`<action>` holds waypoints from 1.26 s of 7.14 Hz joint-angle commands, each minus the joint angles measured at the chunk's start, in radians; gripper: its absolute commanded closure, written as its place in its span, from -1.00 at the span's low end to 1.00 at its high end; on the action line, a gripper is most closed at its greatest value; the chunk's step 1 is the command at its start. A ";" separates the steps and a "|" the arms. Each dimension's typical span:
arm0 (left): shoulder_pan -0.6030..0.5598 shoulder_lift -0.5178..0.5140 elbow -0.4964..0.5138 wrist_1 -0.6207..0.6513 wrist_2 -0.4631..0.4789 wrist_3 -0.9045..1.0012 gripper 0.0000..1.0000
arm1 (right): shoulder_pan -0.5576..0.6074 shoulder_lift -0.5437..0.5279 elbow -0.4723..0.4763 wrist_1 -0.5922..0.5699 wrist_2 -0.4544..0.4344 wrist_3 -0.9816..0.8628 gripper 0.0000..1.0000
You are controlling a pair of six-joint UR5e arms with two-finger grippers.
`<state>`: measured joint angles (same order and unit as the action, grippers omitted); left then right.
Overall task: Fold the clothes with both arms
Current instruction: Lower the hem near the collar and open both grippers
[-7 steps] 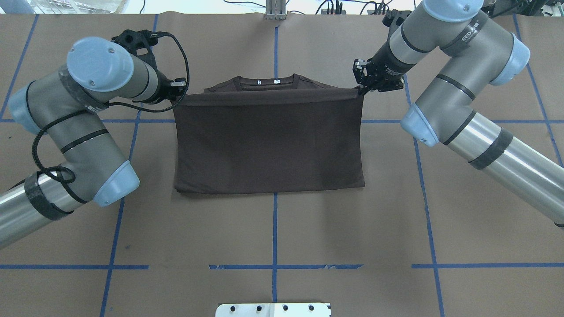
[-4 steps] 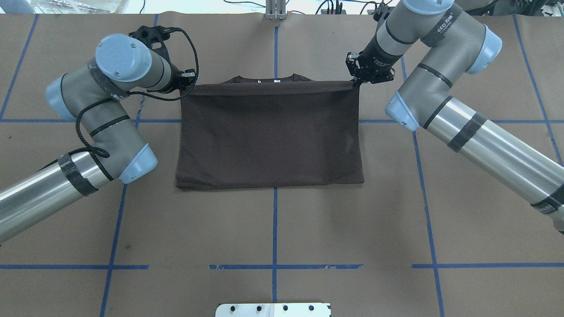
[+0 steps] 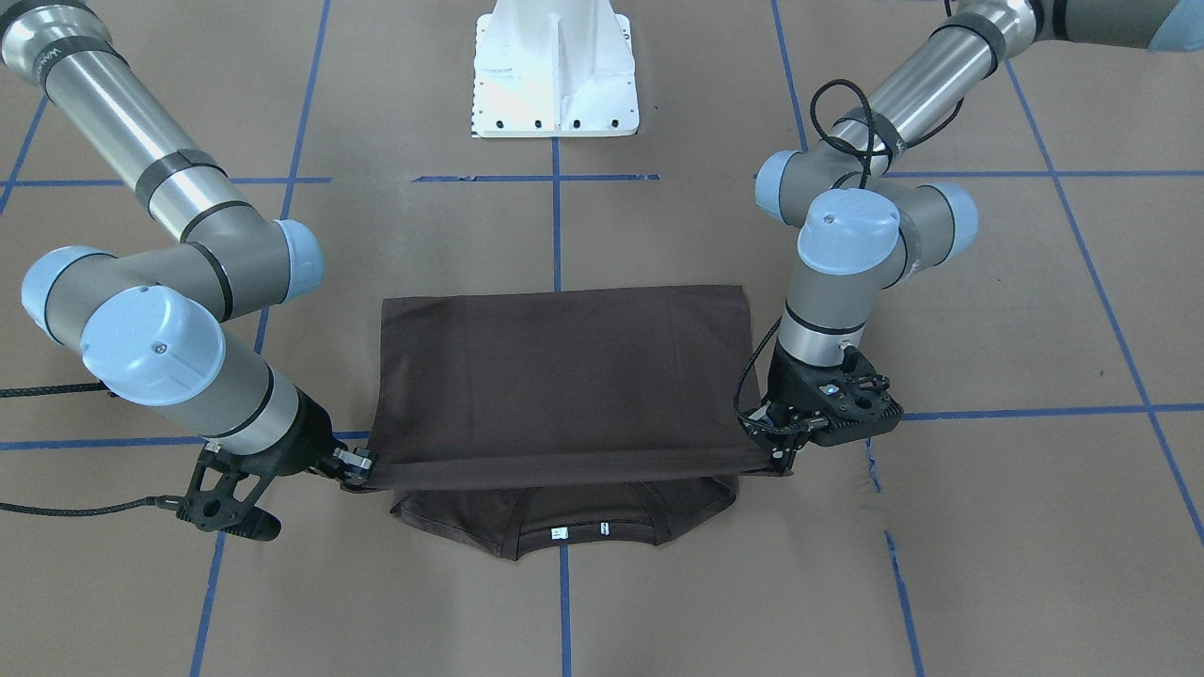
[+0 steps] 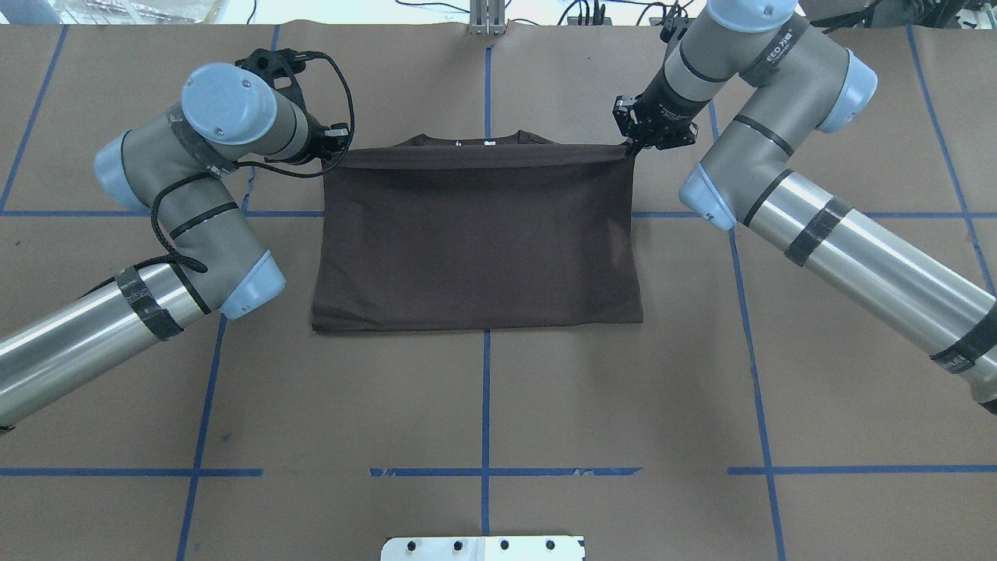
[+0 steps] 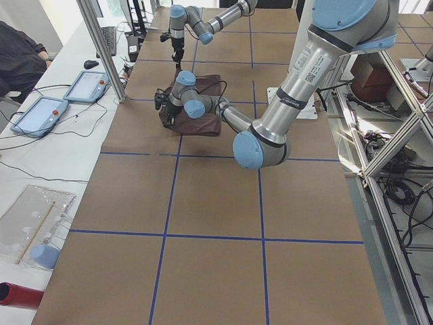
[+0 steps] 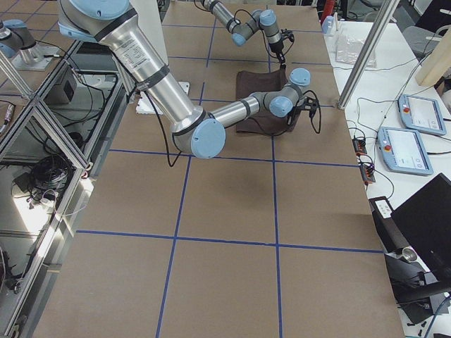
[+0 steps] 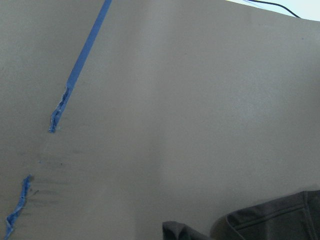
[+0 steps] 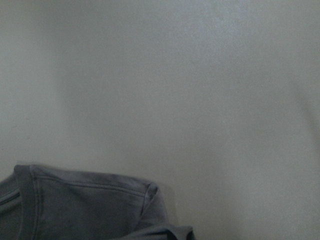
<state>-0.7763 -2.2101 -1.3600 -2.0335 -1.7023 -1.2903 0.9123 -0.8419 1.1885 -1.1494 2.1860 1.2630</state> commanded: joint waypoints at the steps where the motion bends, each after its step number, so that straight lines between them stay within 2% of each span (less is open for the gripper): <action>1: 0.000 -0.019 0.004 0.001 0.001 -0.004 1.00 | -0.006 0.010 0.000 0.000 0.000 -0.001 1.00; 2: 0.002 -0.022 0.004 0.001 0.000 -0.004 1.00 | -0.004 0.010 0.002 0.002 0.001 0.001 1.00; 3: 0.000 -0.022 0.009 0.001 0.001 -0.004 0.16 | -0.004 0.010 0.002 0.002 0.001 0.001 0.08; 4: 0.000 -0.029 0.016 0.001 0.001 -0.001 -0.88 | -0.007 0.009 0.006 0.025 0.001 0.007 -0.99; 5: 0.000 -0.040 0.016 0.004 0.000 -0.001 -1.00 | -0.007 0.003 0.014 0.040 0.008 0.007 -1.00; 6: -0.001 -0.040 0.013 0.007 -0.003 -0.001 -1.00 | -0.007 -0.014 0.060 0.040 0.012 0.010 -1.00; 8: -0.001 -0.037 -0.026 0.018 -0.010 -0.004 -1.00 | -0.070 -0.193 0.265 0.039 -0.012 0.024 -1.00; 9: 0.000 -0.033 -0.048 0.021 -0.008 -0.007 -1.00 | -0.151 -0.291 0.377 0.025 -0.082 0.045 -1.00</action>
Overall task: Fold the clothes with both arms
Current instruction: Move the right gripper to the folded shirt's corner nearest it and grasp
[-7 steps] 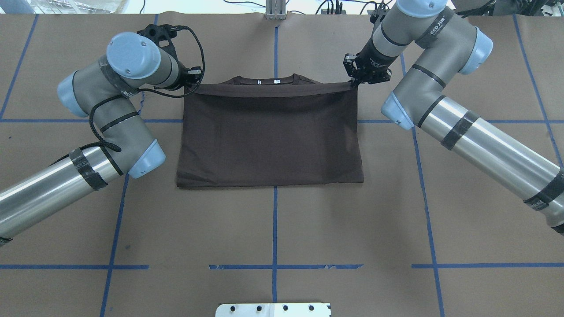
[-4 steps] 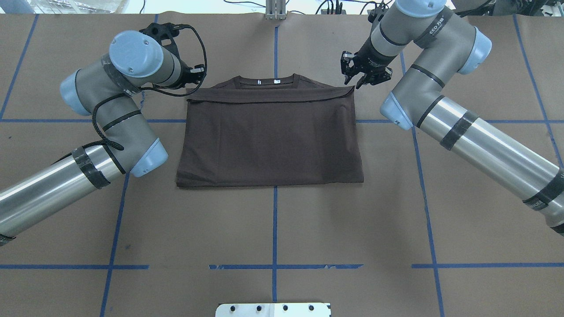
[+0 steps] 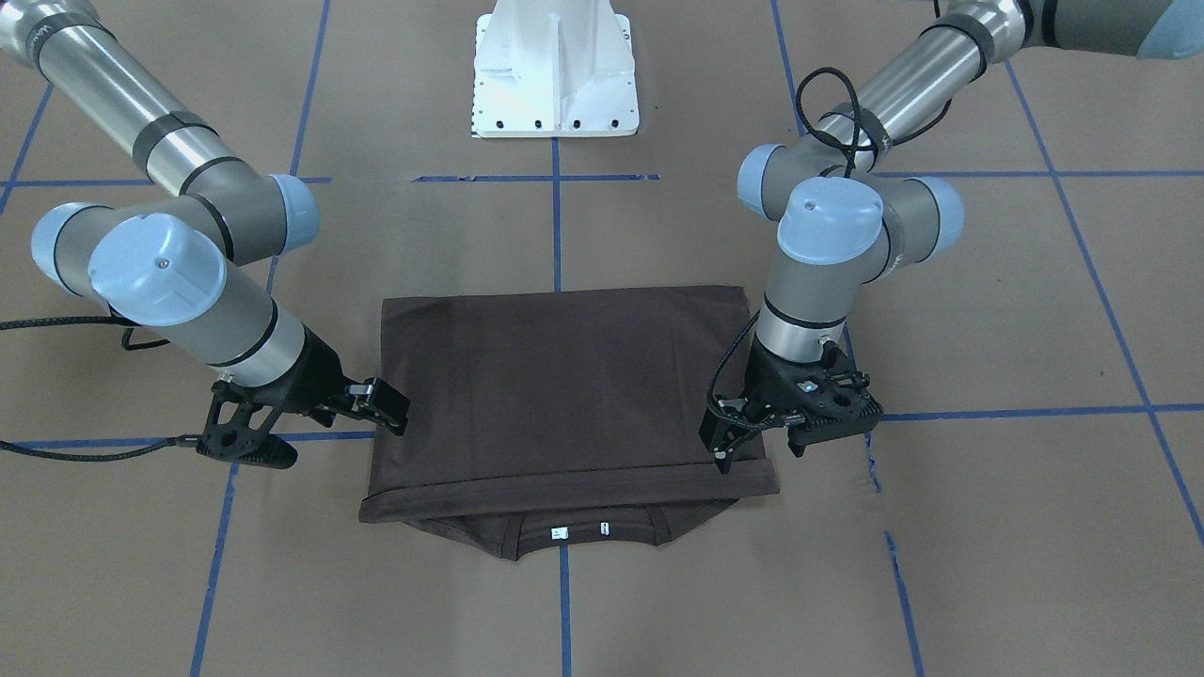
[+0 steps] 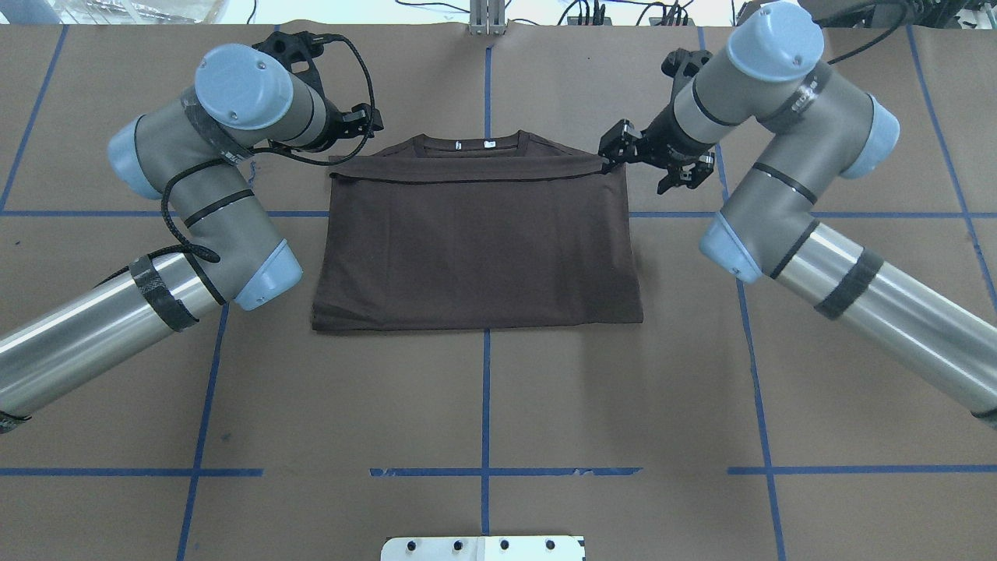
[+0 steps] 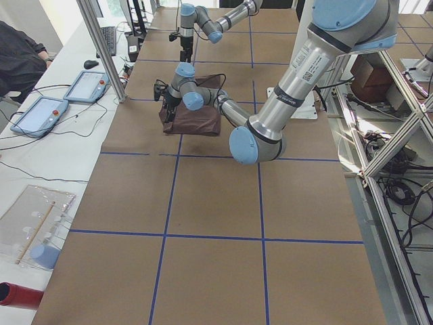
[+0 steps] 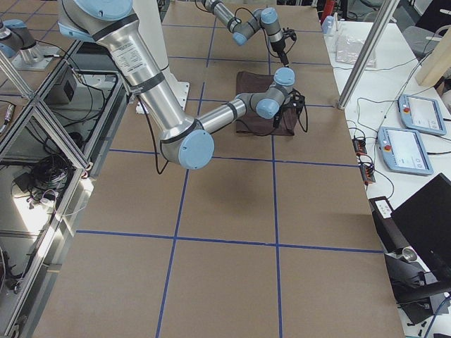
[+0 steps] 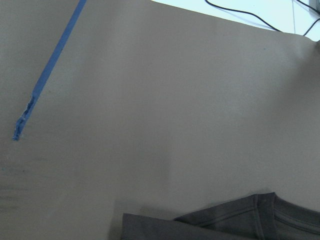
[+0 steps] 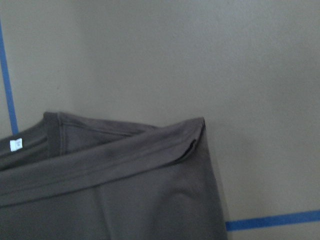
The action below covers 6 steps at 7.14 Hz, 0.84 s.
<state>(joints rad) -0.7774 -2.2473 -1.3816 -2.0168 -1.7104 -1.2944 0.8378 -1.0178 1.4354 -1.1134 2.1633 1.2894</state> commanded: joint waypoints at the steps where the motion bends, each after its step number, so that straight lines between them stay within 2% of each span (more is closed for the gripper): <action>1: 0.001 0.012 -0.048 0.004 0.000 -0.005 -1.00 | -0.138 -0.142 0.167 -0.012 -0.115 0.033 -1.00; 5: 0.003 0.025 -0.073 0.004 0.000 -0.006 -1.00 | -0.204 -0.179 0.226 -0.086 -0.120 0.034 -0.99; 6: 0.004 0.023 -0.074 0.004 0.000 -0.006 -1.00 | -0.210 -0.179 0.224 -0.089 -0.118 0.034 -0.93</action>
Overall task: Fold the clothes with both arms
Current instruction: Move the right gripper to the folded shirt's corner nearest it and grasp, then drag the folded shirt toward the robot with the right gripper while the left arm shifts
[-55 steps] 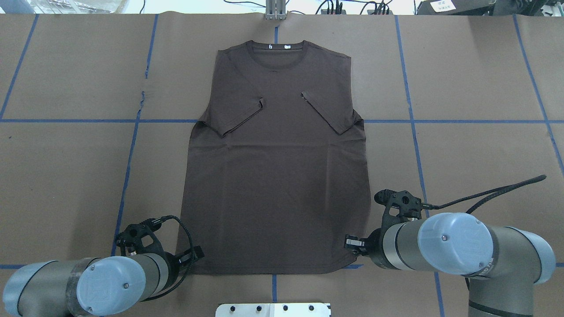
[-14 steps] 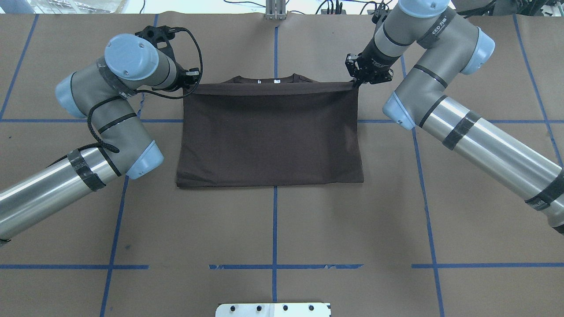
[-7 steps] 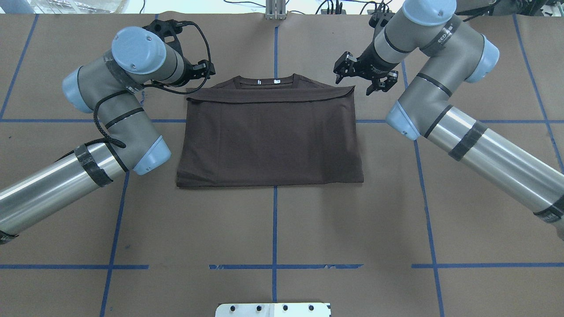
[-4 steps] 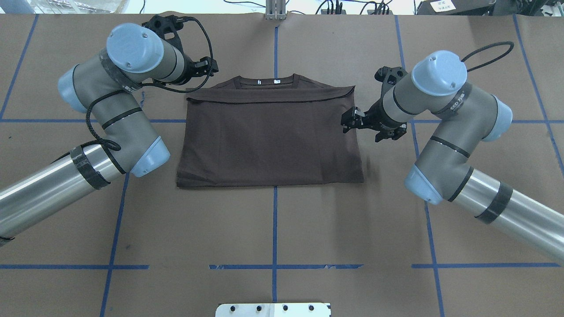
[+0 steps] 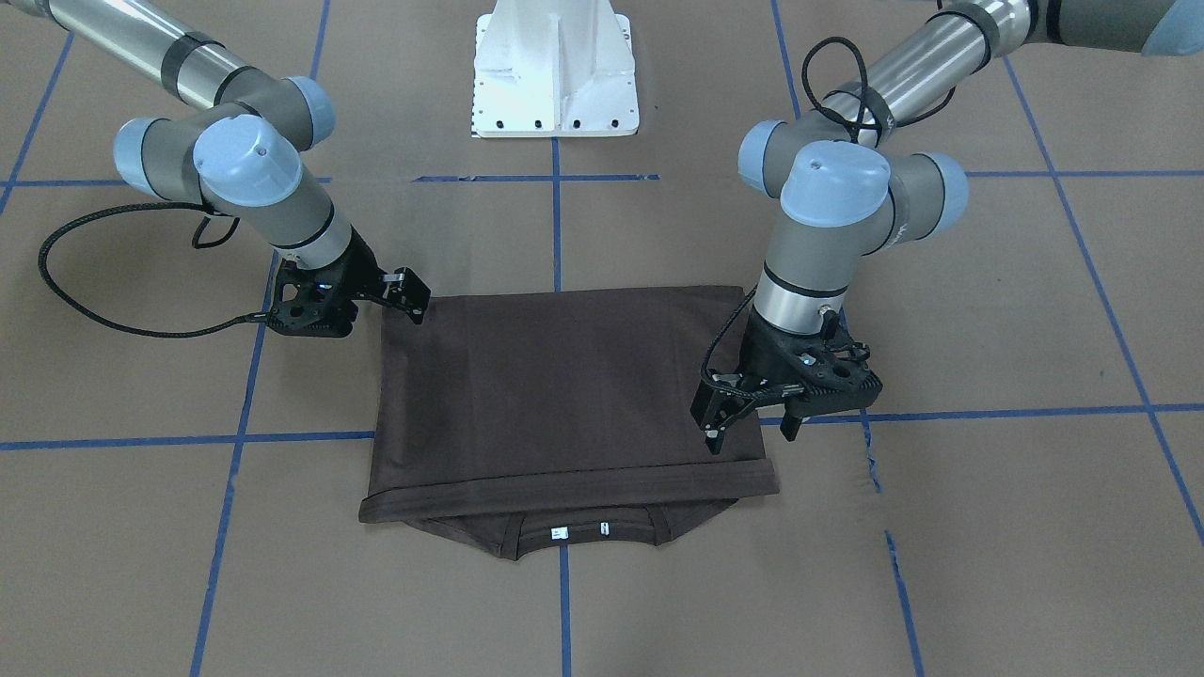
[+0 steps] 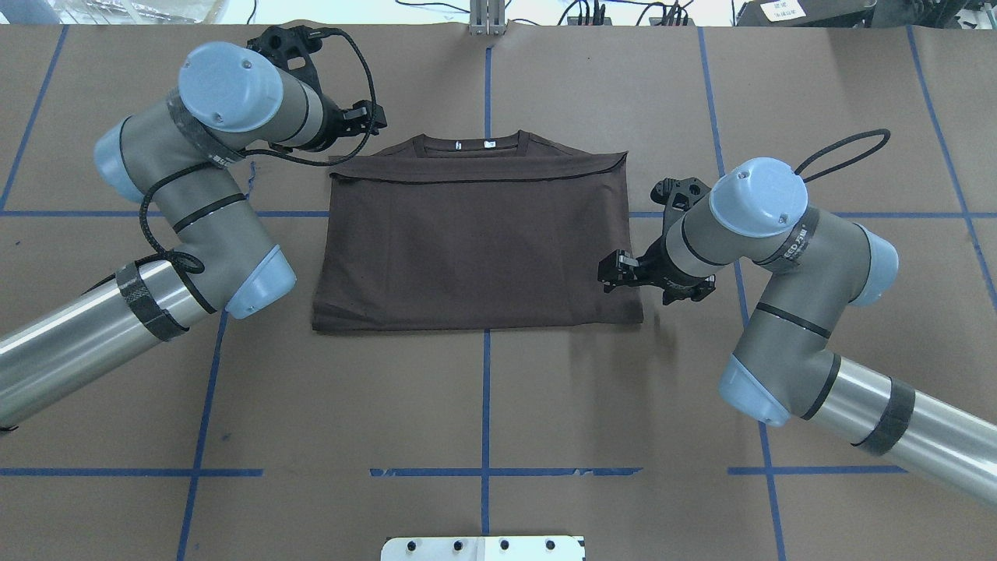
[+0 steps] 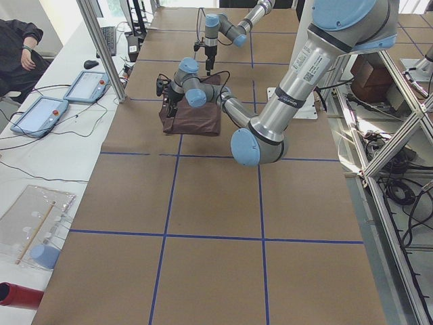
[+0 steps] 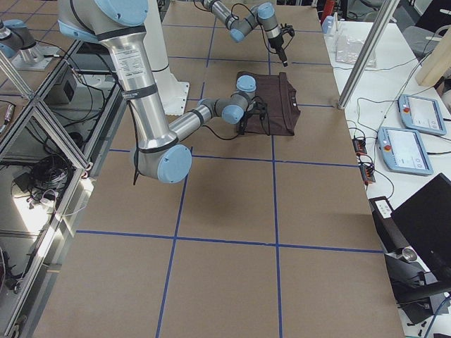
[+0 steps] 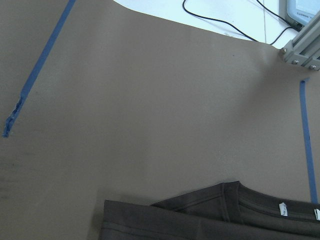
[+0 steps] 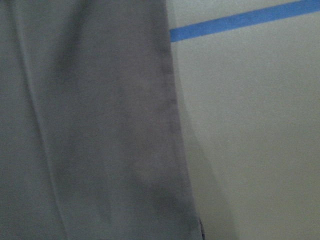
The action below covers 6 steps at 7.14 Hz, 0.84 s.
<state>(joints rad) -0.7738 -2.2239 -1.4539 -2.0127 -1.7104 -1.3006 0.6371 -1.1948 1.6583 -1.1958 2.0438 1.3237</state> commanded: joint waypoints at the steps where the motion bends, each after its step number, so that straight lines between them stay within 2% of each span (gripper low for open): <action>1: -0.001 0.001 -0.003 0.000 0.000 0.000 -1.00 | -0.014 -0.002 0.002 -0.017 0.006 0.000 -0.89; 2: -0.001 0.001 -0.003 0.000 0.000 0.001 -1.00 | -0.022 -0.002 0.000 -0.019 0.007 0.000 -0.80; 4: 0.001 0.001 -0.006 -0.001 0.000 0.001 -1.00 | -0.026 -0.002 -0.005 -0.025 0.015 -0.014 0.53; 5: 0.001 0.009 -0.010 -0.003 0.000 0.003 -1.00 | -0.030 0.000 -0.008 -0.025 0.015 -0.017 1.00; 6: 0.001 0.009 -0.010 -0.003 0.002 0.003 -1.00 | -0.030 0.000 -0.006 -0.025 0.015 -0.017 1.00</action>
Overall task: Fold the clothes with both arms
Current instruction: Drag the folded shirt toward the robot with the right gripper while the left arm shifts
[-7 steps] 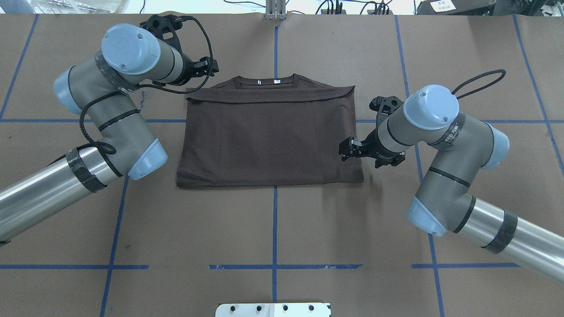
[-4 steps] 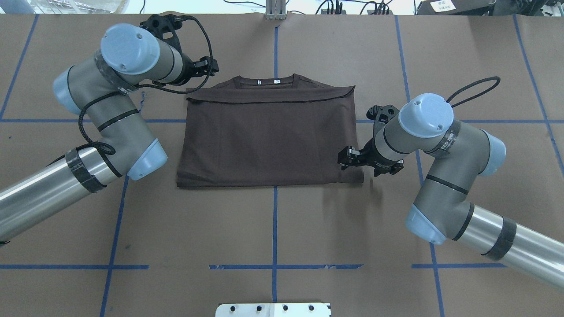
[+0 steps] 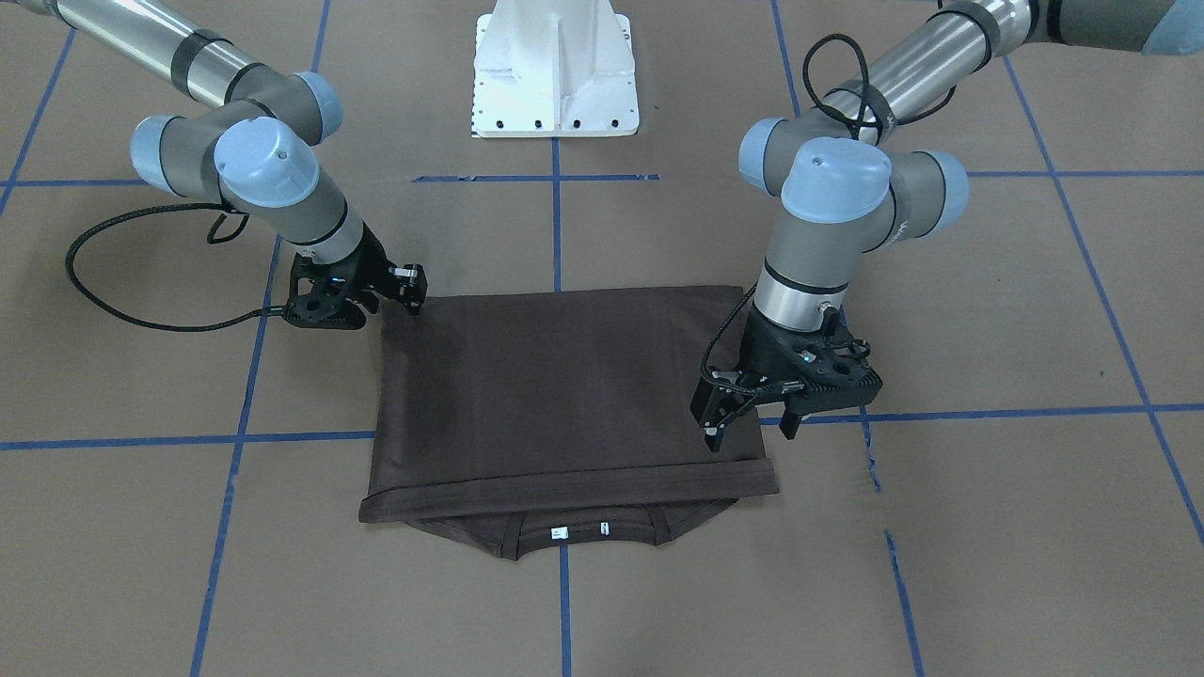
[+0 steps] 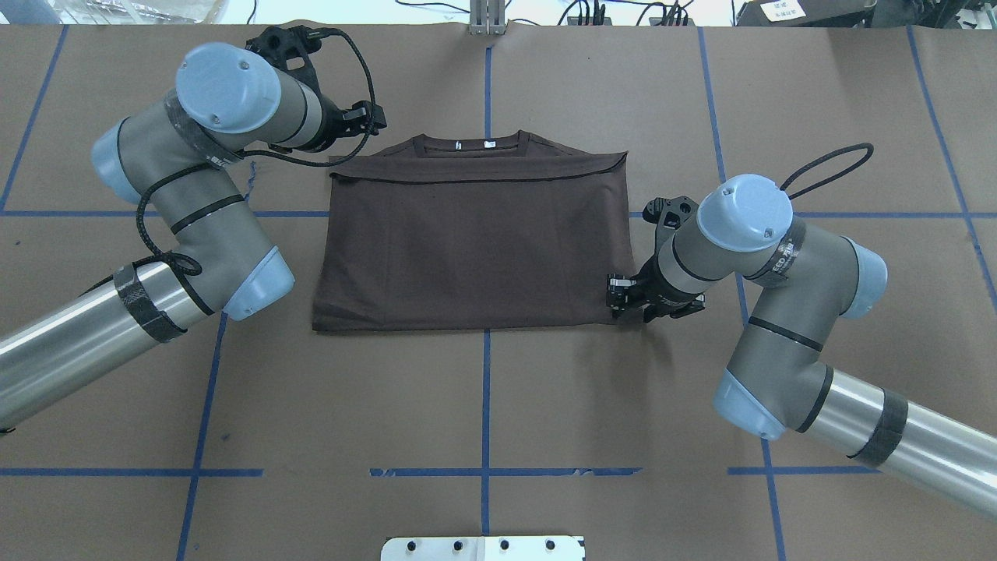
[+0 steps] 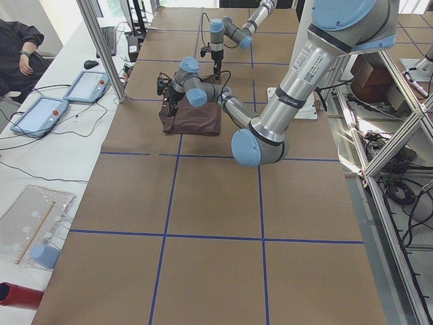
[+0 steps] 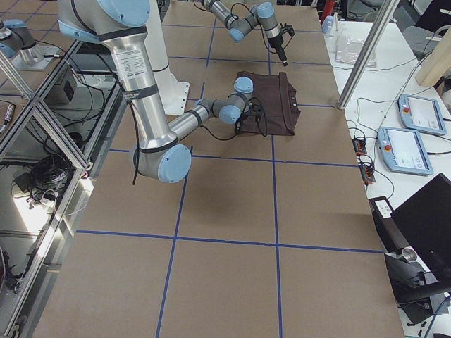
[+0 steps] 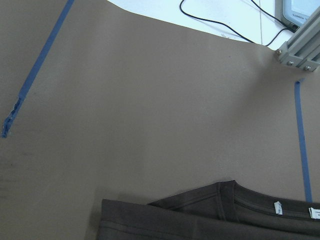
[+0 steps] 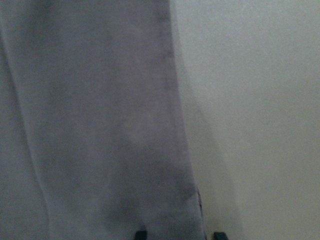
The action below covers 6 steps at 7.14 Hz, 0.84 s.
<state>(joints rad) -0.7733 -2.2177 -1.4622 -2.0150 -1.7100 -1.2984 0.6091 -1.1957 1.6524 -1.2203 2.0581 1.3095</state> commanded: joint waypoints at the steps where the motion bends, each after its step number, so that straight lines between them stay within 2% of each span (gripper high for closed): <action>1: 0.000 0.003 -0.001 -0.001 0.000 0.001 -1.00 | 0.001 0.001 0.007 -0.001 0.001 -0.003 1.00; 3: 0.000 0.003 -0.013 0.001 0.000 0.001 -1.00 | 0.003 -0.046 0.087 -0.001 0.005 0.000 1.00; 4: 0.002 0.004 -0.015 -0.001 0.000 -0.001 -1.00 | -0.043 -0.138 0.198 -0.002 0.002 0.007 1.00; 6: 0.005 0.004 -0.015 -0.002 0.000 -0.002 -1.00 | -0.180 -0.391 0.445 -0.001 -0.012 0.014 1.00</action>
<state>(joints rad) -0.7702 -2.2138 -1.4766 -2.0159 -1.7104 -1.2995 0.5110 -1.4391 1.9502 -1.2221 2.0519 1.3192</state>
